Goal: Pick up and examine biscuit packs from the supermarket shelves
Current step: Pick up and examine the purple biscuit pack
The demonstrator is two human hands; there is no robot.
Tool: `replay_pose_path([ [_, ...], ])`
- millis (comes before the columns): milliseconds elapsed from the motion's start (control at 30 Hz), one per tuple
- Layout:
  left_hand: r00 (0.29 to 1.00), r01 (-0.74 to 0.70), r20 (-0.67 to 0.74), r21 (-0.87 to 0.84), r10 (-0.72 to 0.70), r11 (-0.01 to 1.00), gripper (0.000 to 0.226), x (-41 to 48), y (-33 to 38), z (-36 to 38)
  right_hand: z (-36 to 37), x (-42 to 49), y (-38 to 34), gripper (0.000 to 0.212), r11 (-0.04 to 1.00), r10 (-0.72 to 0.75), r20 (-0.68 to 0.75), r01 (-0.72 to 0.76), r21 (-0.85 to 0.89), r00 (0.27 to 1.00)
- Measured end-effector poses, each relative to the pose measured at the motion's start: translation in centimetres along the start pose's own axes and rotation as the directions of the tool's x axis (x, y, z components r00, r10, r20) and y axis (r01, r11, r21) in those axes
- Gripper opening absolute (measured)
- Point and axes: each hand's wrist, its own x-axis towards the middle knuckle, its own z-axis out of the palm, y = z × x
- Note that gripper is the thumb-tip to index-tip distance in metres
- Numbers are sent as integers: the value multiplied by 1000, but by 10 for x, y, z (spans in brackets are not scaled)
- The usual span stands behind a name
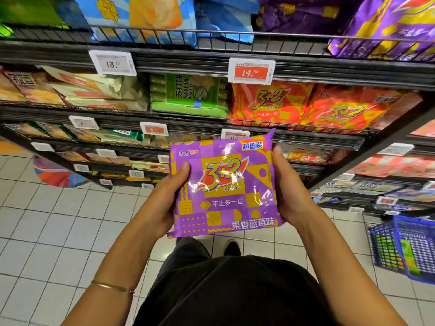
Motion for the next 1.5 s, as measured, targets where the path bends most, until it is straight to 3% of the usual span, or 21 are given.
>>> replay_pose_path([
  [100, 999, 41, -32, -77, -43, 996, 37, 5, -3, -2, 6, -2, -1, 58, 995, -80, -77, 75, -67, 994],
  [200, 997, 66, -25, -139, -70, 988, 42, 9, -4, -3, 9, 3, 3, 41, 945, -260, -153, 219, -243, 953],
  [400, 997, 78, 2, -189, -79, 979, 44, 13, -5, -9, 7, 4, 1, 33, 787, -464, -164, 321, -527, 870],
  [567, 998, 70, 15, -211, -69, 975, 45, 12, -9, -13, 3, 3, 2, 30, 636, -577, -79, 386, -668, 813],
  [733, 998, 58, 9, -197, -58, 979, 43, 11, -8, -14, -4, 5, 4, 33, 701, -563, -123, 393, -595, 817],
  [1000, 1000, 21, 14, -141, -19, 990, 44, 8, -5, -17, -3, 2, 2, 34, 668, -610, -88, 451, -592, 788],
  [1167, 995, -103, -8, -102, 103, 989, 63, 4, 3, -14, -5, 1, 4, 35, 733, -601, -131, 478, -483, 789],
  [1367, 982, -188, 12, 123, 188, 974, 52, -2, 7, 3, -8, 7, 12, 34, 852, -500, -254, 418, -316, 828],
  [1500, 971, -240, 37, 182, 237, 954, 46, -4, 10, 9, -13, 10, 13, 35, 871, -486, -291, 426, -246, 824],
])
